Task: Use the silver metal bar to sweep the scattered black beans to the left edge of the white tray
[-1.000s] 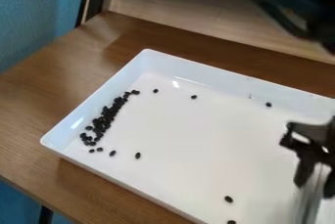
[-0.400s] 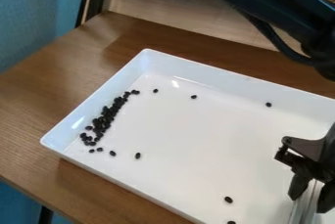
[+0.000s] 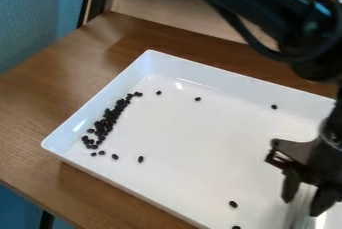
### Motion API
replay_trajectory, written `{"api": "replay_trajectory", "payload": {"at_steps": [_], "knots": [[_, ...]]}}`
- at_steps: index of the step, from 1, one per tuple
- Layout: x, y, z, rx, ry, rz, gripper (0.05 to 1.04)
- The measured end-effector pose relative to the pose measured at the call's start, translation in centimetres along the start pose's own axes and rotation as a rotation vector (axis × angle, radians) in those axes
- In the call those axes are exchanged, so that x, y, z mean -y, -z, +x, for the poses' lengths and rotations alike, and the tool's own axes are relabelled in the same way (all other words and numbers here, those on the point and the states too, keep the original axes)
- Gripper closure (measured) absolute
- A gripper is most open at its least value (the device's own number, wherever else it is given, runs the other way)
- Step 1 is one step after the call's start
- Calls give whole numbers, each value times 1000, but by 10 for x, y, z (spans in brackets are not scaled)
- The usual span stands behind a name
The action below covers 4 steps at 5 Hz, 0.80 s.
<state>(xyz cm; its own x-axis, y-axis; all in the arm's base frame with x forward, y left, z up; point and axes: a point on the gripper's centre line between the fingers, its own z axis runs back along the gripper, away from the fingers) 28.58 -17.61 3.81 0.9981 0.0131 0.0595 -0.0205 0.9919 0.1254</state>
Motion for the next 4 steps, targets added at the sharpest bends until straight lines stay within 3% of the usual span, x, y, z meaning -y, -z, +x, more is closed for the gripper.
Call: {"api": "replay_trajectory", "payload": {"at_steps": [4], "knots": [[-106, 10, 1, -48, -51, 27, 712]]}}
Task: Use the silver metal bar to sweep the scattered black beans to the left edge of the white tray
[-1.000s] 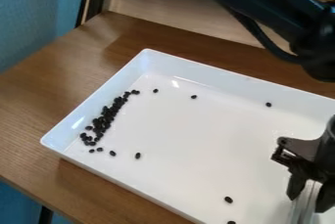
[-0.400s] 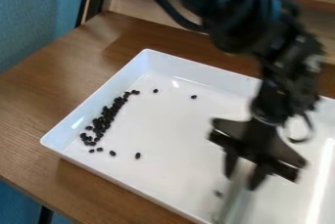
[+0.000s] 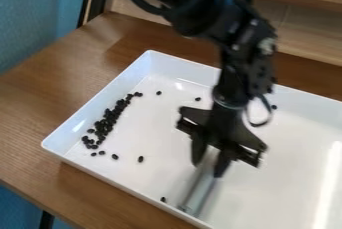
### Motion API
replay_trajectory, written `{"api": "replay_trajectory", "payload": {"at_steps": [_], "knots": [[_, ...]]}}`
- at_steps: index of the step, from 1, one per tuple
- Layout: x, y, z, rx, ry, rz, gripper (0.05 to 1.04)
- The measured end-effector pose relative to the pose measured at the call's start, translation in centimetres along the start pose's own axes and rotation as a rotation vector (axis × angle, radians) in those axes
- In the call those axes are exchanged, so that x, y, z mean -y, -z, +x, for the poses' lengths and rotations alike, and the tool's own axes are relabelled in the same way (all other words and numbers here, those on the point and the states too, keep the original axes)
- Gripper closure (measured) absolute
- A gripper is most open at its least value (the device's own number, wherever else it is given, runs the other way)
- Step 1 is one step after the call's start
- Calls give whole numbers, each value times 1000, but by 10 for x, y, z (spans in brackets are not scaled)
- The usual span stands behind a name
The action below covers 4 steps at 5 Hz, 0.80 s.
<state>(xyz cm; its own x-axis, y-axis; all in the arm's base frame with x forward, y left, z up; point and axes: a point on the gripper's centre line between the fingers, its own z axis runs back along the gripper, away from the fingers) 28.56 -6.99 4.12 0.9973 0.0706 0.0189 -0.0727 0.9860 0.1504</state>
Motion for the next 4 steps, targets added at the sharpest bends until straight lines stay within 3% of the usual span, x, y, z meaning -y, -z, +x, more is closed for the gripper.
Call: {"api": "replay_trajectory", "payload": {"at_steps": [1, 4], "knots": [[-41, 6, 2, -14, -11, 11, 713], [-144, 16, 7, 9, -2, 28, 713]]}}
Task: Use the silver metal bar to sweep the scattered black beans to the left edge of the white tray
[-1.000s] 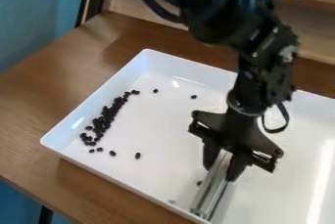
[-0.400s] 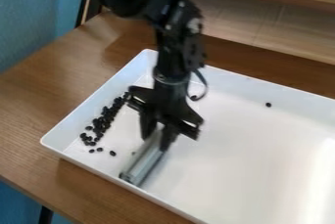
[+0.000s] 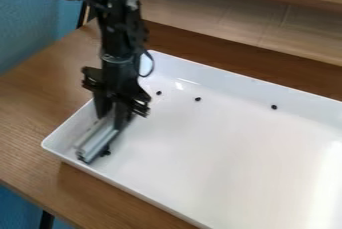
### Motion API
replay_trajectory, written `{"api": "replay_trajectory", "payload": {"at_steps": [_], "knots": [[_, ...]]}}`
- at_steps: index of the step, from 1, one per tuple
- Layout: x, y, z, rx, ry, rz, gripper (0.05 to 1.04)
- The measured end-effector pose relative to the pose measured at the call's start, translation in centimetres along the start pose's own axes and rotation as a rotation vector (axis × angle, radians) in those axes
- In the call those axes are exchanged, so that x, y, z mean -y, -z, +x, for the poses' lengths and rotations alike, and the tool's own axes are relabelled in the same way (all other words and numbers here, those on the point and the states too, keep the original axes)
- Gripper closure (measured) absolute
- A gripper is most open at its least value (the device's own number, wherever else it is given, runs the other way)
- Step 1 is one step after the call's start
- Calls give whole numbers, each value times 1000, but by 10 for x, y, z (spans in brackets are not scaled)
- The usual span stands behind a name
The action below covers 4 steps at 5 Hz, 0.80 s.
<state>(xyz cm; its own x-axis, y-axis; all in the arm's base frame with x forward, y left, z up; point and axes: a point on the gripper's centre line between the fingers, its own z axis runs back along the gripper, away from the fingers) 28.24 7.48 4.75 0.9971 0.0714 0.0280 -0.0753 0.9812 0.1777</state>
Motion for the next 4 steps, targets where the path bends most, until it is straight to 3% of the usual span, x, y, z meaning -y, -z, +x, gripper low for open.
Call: {"api": "replay_trajectory", "payload": {"at_steps": [1, 2, 4], "knots": [[-15, -1, 3, 13, 10, 7, 712], [-11, -11, 7, -10, -2, -41, 712], [73, -68, 34, 1, 33, -108, 712]]}}
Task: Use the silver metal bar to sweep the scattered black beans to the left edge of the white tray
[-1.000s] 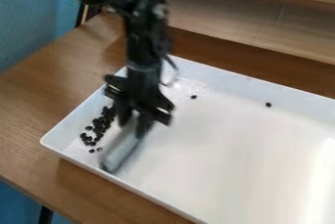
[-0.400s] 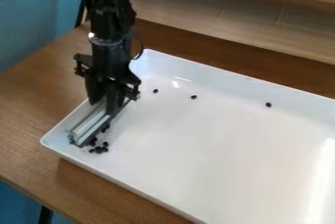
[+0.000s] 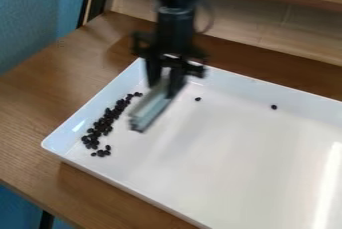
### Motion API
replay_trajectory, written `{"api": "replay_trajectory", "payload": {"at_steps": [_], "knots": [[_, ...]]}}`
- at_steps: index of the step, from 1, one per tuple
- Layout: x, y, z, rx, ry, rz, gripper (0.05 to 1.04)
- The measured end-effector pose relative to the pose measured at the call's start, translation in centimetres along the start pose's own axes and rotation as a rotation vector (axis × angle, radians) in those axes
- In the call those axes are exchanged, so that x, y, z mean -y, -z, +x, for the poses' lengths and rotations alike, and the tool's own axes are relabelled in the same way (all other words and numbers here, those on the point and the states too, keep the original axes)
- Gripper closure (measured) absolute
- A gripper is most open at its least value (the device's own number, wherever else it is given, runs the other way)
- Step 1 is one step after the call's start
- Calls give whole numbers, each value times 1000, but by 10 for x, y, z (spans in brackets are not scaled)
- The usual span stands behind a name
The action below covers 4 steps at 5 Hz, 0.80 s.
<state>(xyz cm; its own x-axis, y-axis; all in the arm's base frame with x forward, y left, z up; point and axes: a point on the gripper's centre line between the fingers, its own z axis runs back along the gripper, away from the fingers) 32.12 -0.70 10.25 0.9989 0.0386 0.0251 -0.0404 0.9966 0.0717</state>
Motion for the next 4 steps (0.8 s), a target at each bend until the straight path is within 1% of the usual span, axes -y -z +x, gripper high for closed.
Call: {"api": "replay_trajectory", "payload": {"at_steps": [1, 2, 3, 4], "knots": [[46, -3, 9, 1, 5, 9, 713], [97, 3, 22, 16, 26, 39, 712], [146, 19, 30, 8, 46, 72, 712], [165, 33, 41, 5, 43, 100, 712]]}}
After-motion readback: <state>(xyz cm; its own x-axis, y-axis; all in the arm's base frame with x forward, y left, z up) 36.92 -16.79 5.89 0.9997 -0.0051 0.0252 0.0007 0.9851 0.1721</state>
